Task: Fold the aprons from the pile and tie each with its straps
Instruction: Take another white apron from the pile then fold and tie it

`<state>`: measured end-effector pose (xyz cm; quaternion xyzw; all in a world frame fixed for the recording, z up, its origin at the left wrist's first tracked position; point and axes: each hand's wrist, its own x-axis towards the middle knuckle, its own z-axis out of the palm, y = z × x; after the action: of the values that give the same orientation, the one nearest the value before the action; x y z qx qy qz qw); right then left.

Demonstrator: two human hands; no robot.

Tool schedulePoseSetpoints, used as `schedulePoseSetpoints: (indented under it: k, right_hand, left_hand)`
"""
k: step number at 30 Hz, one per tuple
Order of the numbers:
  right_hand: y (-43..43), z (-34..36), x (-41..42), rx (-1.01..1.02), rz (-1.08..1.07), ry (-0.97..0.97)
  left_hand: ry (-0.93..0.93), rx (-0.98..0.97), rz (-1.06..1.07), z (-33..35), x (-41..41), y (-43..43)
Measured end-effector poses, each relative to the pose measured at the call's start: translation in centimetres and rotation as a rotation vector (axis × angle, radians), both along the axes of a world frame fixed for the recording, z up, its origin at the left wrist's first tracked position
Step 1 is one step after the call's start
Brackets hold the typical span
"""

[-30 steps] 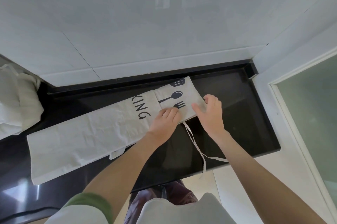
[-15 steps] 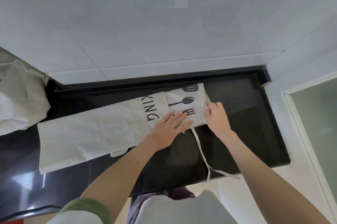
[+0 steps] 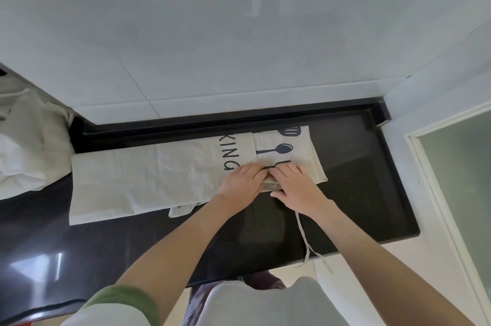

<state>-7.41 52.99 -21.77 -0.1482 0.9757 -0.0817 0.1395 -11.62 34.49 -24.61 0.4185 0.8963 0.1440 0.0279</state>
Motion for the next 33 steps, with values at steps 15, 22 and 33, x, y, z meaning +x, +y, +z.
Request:
schedulePoseSetpoints:
  k: [15, 22, 33]
  right_hand:
    - [-2.3, 1.1, -0.5, 0.088, -0.209, 0.191]
    - [-3.9, 0.2, 0.4, -0.113, -0.216, -0.122]
    - [-3.7, 0.1, 0.8, 0.016, -0.152, 0.174]
  left_hand:
    - [-0.125, -0.150, 0.001, 1.3, 0.5, -12.1]
    - [-0.343, -0.170, 0.105, 1.9, 0.6, -14.8]
    - [-0.154, -0.140, 0.234, 2.7, 0.6, -14.3]
